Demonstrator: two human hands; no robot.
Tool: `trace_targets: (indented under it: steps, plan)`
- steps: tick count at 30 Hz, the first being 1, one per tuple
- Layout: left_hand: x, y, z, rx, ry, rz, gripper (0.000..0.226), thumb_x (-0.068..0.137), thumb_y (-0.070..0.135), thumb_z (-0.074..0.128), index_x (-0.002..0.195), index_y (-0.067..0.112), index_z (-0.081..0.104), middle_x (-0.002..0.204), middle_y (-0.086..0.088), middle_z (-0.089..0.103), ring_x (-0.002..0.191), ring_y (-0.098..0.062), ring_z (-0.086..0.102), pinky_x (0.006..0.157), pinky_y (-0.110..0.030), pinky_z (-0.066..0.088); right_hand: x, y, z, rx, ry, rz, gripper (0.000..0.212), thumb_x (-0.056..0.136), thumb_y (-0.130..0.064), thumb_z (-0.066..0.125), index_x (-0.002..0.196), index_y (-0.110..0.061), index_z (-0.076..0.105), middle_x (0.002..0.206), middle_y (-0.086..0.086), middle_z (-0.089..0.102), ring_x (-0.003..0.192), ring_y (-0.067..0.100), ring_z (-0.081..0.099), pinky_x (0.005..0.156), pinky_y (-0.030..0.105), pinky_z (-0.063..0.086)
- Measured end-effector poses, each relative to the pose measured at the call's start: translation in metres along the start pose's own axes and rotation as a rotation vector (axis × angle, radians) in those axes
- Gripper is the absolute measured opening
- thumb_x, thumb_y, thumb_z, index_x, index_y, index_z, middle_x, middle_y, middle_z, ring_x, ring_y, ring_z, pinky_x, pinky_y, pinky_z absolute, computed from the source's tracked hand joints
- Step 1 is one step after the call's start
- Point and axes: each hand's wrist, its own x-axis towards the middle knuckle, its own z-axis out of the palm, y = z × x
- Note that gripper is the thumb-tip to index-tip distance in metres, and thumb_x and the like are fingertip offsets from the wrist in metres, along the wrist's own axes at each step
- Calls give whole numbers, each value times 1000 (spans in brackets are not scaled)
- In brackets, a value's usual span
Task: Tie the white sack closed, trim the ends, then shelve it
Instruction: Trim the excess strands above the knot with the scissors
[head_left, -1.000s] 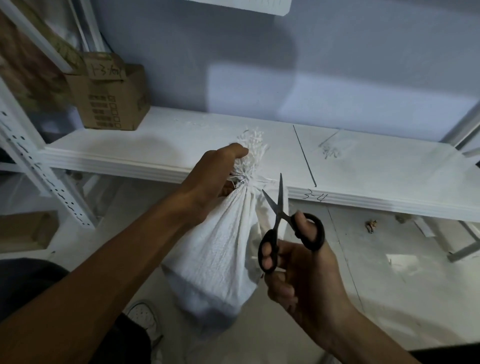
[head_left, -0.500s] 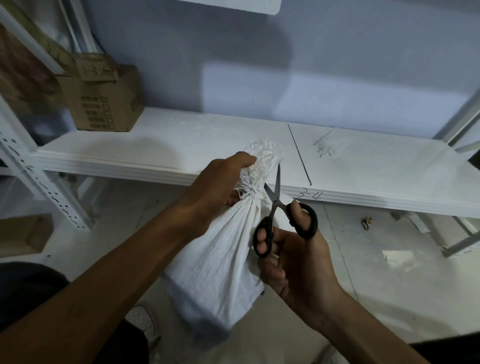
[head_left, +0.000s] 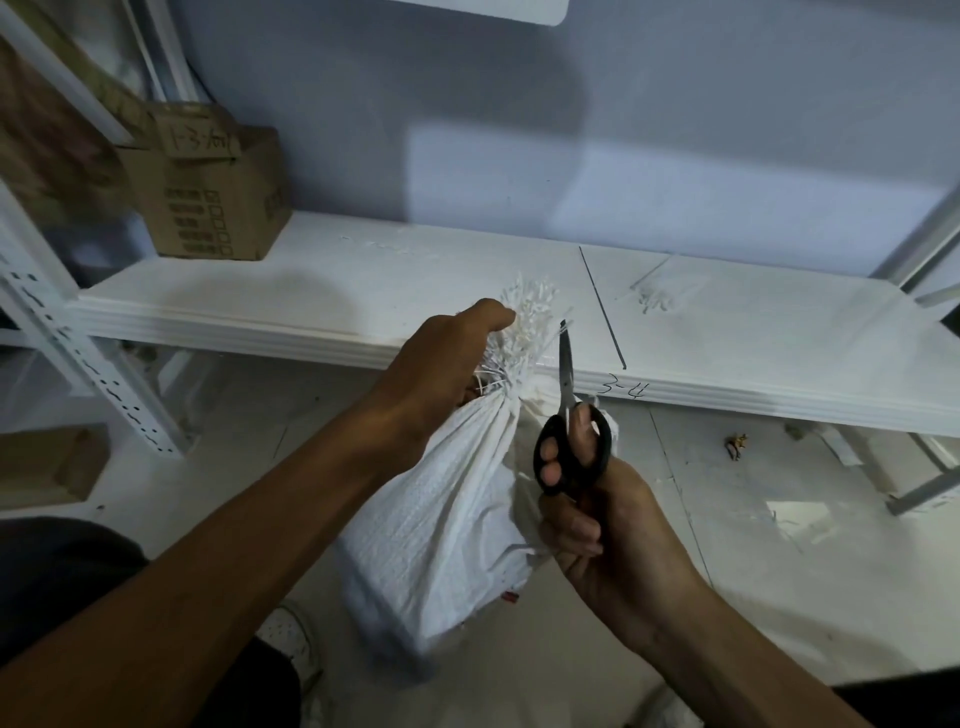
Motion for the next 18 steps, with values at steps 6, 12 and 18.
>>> trace_targets:
  steps: [6, 12, 18]
  plan:
    - [2, 0, -7, -10, 35, 17, 31, 58, 56, 63, 61, 25, 66, 78, 2, 65, 76, -22, 60, 90, -44, 49, 5, -13, -8, 122, 56, -87, 30, 86, -40, 55, 74, -13, 50, 63, -3, 49, 32, 2, 31, 31, 12, 26]
    - [4, 6, -15, 25, 77, 84, 46, 57, 53, 66, 79, 13, 69, 81, -6, 63, 85, -35, 65, 93, -48, 49, 7, -34, -24, 202, 197, -84, 38, 89, -49, 56, 71, -16, 55, 67, -5, 50, 41, 6, 33, 36, 15, 31]
    - [-1, 9, -29, 204, 33, 258, 38, 61, 20, 89, 92, 6, 72, 95, -6, 78, 90, -23, 74, 88, -42, 56, -1, -25, -16, 44, 96, 51, 53, 79, -62, 54, 75, -10, 58, 65, 0, 49, 48, 12, 33, 43, 21, 30]
